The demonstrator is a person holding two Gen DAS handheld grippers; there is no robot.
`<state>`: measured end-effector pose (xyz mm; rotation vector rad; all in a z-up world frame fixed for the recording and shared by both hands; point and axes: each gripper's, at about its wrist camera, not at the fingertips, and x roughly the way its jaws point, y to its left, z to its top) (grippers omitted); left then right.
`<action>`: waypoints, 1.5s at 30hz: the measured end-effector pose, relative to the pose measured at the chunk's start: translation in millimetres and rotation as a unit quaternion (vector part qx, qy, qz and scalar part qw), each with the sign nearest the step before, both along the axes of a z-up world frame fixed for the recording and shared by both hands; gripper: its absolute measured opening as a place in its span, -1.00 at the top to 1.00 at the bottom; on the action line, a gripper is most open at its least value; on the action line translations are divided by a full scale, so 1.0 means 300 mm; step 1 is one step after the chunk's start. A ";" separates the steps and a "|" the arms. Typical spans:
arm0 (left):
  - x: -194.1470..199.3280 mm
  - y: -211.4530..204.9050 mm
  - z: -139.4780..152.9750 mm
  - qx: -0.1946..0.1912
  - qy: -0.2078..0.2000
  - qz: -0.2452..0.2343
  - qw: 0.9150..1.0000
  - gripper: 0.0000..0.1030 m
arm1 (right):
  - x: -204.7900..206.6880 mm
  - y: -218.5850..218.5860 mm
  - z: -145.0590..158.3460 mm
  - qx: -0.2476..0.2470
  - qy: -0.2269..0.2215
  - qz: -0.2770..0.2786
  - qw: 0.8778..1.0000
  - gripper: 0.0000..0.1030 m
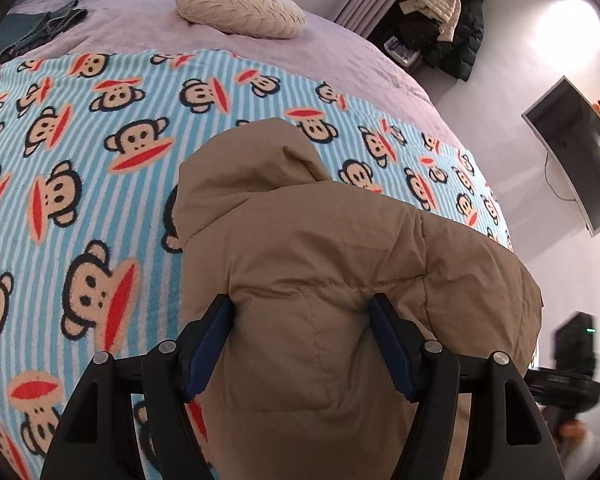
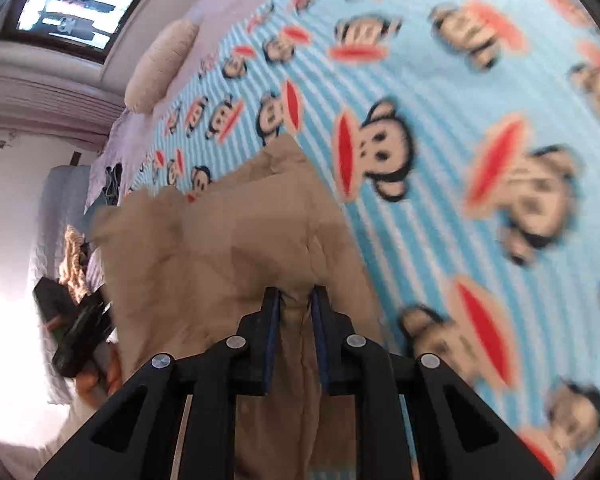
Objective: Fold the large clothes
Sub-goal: 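Carry the lifted jacket bundle with both grippers, then lower the beige jacket bundle onto the monkey blanket with both grippers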
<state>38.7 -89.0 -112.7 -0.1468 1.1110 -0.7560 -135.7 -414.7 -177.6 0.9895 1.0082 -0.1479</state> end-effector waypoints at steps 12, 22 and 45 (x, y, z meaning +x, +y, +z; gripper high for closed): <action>-0.075 -0.141 0.035 0.061 -0.081 -0.001 0.995 -0.43 | 0.108 -0.041 -0.018 -0.025 0.000 -0.011 1.000 0.36; -0.100 -0.164 0.043 0.080 -0.094 -0.009 0.992 -0.44 | 0.083 -0.035 0.134 0.076 -0.126 0.019 0.989 -0.49; -0.155 -0.271 0.009 0.159 -0.131 -0.037 0.978 -0.68 | -0.056 0.118 0.190 -0.099 -0.026 -0.005 0.995 0.70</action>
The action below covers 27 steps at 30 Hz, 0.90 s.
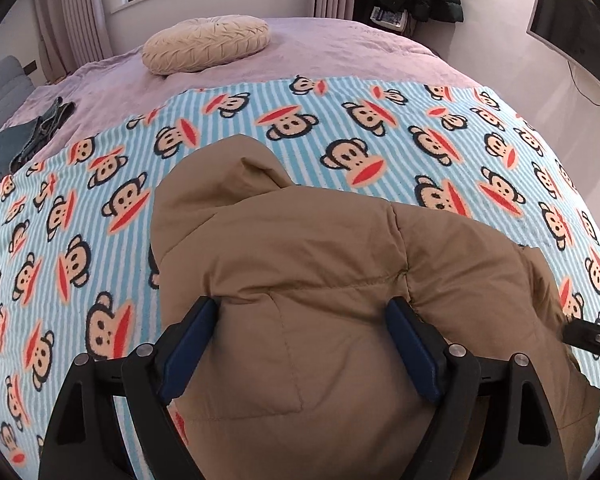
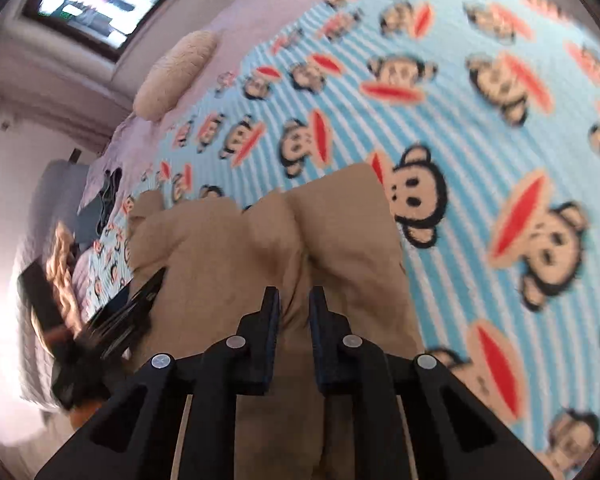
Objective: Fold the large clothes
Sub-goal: 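Lower the beige jacket bundle onto the monkey blanket with both grippers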
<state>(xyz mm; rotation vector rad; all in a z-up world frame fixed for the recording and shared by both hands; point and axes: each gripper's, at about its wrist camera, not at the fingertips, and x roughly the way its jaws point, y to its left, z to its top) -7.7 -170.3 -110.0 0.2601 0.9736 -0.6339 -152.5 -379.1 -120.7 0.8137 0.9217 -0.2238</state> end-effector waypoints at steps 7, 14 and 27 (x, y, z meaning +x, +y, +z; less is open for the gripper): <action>0.002 -0.011 0.008 0.023 0.006 -0.004 1.000 -0.72 | -0.043 0.079 -0.071 0.000 0.080 0.036 0.996 0.71; 0.012 0.017 0.074 0.054 0.052 -0.001 0.997 -0.72 | -0.022 0.045 -0.161 0.025 0.101 0.025 0.994 0.71; -0.036 0.124 0.143 0.092 0.100 0.007 0.991 -0.72 | 0.029 0.050 -0.145 0.025 0.132 0.030 0.990 0.60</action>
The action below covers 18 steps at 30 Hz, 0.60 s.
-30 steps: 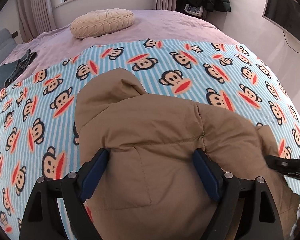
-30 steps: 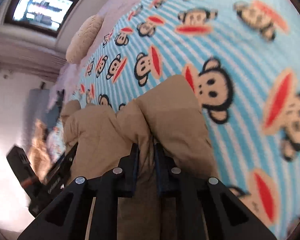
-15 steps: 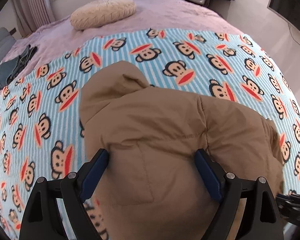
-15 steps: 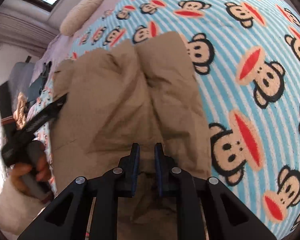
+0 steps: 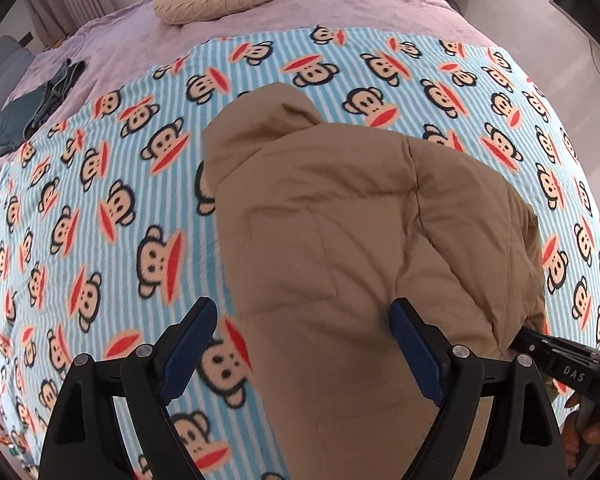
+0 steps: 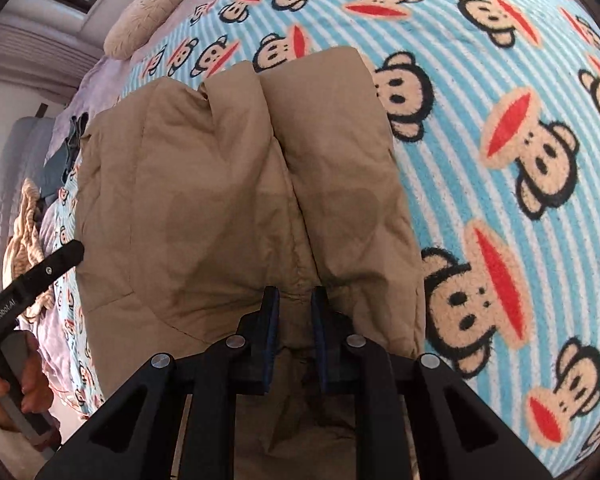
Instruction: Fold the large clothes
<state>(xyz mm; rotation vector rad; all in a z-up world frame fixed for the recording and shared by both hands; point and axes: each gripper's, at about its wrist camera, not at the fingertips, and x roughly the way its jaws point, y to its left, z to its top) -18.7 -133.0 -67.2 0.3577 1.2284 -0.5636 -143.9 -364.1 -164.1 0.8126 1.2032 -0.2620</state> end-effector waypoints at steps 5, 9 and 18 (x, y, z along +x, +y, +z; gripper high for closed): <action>-0.004 0.032 0.001 -0.001 0.012 0.008 1.000 -0.72 | -0.028 -0.018 0.071 0.001 -0.011 -0.003 1.000 0.05; 0.010 0.072 -0.004 -0.029 0.030 0.024 0.999 -0.78 | -0.046 -0.043 0.128 -0.015 -0.021 0.004 1.000 -0.27; 0.066 0.210 -0.079 -0.089 0.093 0.074 0.989 -1.00 | -0.057 -0.145 0.119 0.003 -0.030 0.014 0.999 -0.69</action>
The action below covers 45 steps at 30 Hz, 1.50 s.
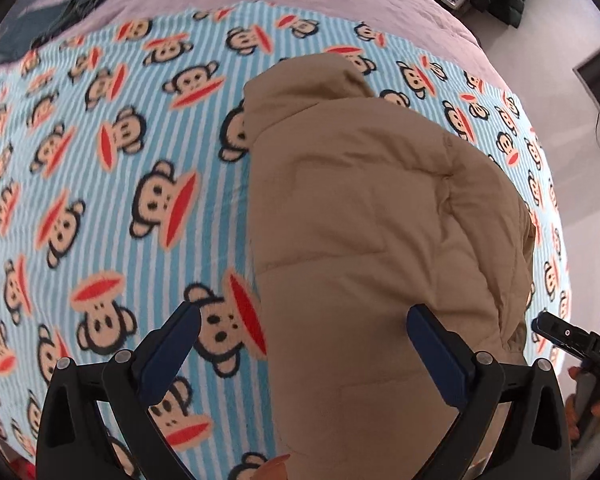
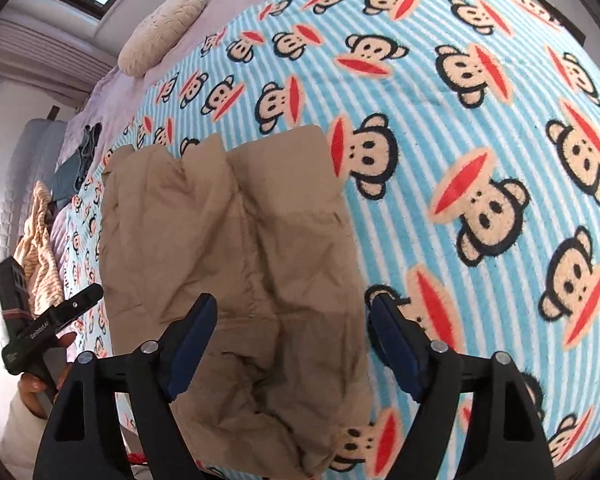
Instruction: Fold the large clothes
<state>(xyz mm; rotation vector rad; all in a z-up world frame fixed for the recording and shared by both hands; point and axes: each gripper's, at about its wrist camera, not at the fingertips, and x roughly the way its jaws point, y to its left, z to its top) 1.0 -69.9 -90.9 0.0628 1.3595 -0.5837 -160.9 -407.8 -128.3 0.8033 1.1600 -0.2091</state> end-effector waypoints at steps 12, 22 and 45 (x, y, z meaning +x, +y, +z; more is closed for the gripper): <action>0.024 0.051 -0.140 -0.143 0.133 -0.027 0.980 -1.00 | 0.025 -0.094 -0.146 0.110 -0.031 0.009 0.993 -0.71; 0.065 0.067 -0.255 -0.213 0.189 -0.026 0.958 -1.00 | 0.089 -0.107 -0.257 0.155 -0.036 0.029 0.987 -0.99; 0.015 -0.078 -0.258 -0.243 0.178 -0.037 0.953 -0.66 | 0.257 -0.015 -0.314 0.232 -0.044 0.047 0.971 -0.16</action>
